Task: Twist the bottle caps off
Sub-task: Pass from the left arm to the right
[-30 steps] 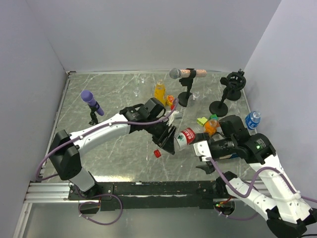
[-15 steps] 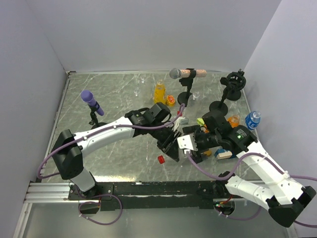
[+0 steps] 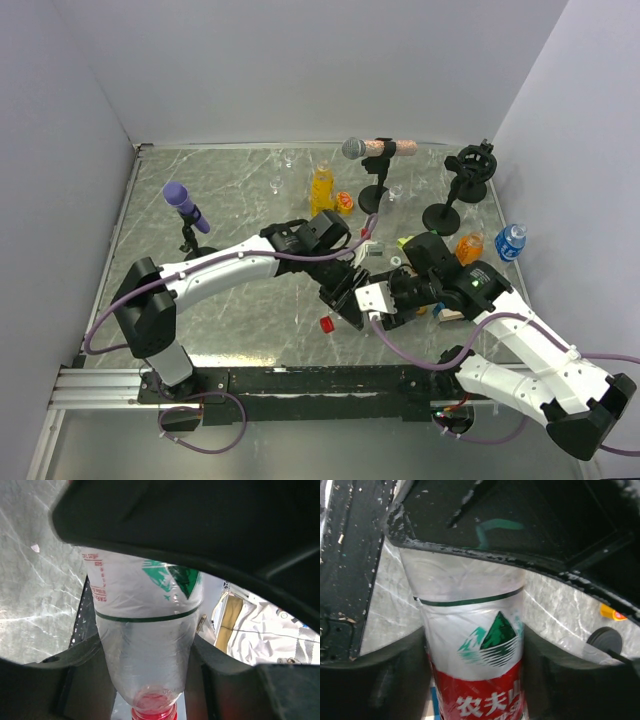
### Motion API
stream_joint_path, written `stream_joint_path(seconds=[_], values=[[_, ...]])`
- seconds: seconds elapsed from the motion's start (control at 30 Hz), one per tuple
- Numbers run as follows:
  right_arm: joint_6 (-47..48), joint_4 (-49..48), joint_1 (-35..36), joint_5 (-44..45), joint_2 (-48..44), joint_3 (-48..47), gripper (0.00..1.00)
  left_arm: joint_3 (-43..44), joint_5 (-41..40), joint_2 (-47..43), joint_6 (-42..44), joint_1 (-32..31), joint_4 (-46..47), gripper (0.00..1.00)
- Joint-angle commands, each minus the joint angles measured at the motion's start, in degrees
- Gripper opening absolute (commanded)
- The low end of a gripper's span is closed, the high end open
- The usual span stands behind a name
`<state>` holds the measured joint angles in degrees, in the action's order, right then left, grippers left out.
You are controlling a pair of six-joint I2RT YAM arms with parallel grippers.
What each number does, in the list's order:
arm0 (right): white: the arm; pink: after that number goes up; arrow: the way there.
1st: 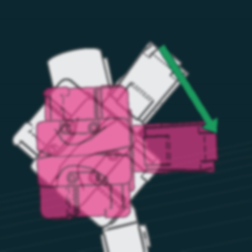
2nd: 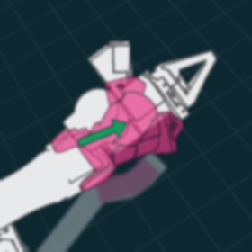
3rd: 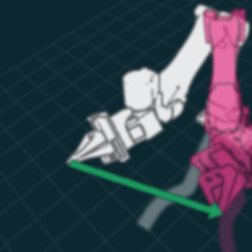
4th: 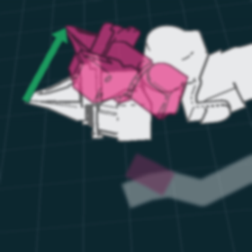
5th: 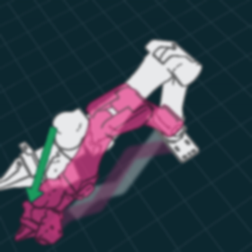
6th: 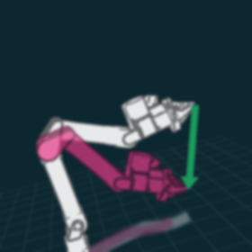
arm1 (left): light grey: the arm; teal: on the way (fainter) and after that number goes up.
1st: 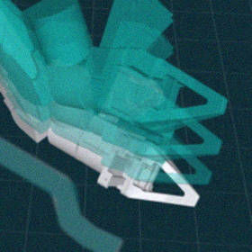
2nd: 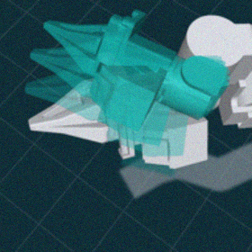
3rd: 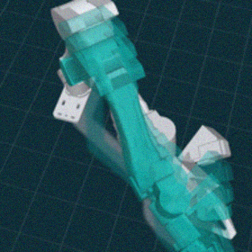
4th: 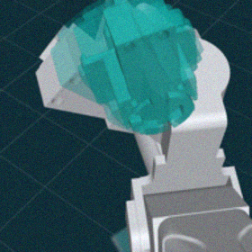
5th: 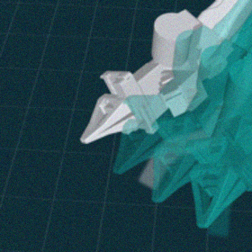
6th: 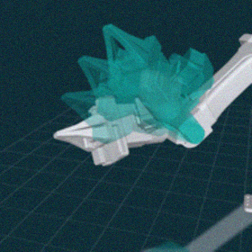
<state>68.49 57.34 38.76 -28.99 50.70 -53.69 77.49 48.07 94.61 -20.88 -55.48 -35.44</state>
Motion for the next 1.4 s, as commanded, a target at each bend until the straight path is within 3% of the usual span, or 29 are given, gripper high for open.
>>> stream_joint_path(seconds=[0.0, 0.17, 0.2, 0.27, 0.53, 0.63, 0.8, 1.0, 1.13, 1.37], values=[[-1.7, 0.1, 0.7, -4.1, -0.3, -0.2, 0.53, 3.0, -1.9, -2.0, -2.3, -0.1, 3.4, 0.34], [-3.1, 0.1, 0.5, -6.2, -0.8, 0.4, 0.38, 2.8, -6.1, -3.8, -3.2, 0.5, 3.0, 0.5], [-3.4, 0.1, 0.5, -6.3, -0.9, 0.5, 0.36, 2.7, -7.7, -4.5, -3.5, 0.8, 2.8, 0.56], [-4.4, 0.1, 0.4, -6.6, -1.6, 1.1, 0.34, 2.6, -11.6, -6.8, -4.0, 1.8, 2.5, 0.69], [-8.2, -2.0, -6.1, -16.3, -4.6, 4.1, 0.3, -5.8, -24.1, -22.6, -4.3, 4.0, 13.4, 0.85], [-10.0, -2.8, -11.1, -22.1, -4.9, 4.6, 0.3, -11.9, -26.9, -30.3, -3.7, 4.2, 19.6, 0.99], [-12.5, -5.6, -22.0, -35.0, -4.9, 8.5, 0.3, -26.3, -22.9, -42.7, -0.3, 4.2, 34.8, 0.97], [-9.7, -2.0, -24.6, -37.2, -4.1, 7.9, 0.3, -41.6, -16.5, -52.9, 14.8, 4.1, 50.9, 0.97], [-8.7, -1.7, -24.8, -37.5, -5.0, 9.0, 0.31, -42.6, -13.2, -50.4, 17.6, 4.1, 56.4, 0.99], [-8.0, -1.0, -24.8, -37.6, -4.6, 9.0, 0.31, -39.7, -9.4, -42.2, 17.3, 3.4, 61.1, 0.93]])
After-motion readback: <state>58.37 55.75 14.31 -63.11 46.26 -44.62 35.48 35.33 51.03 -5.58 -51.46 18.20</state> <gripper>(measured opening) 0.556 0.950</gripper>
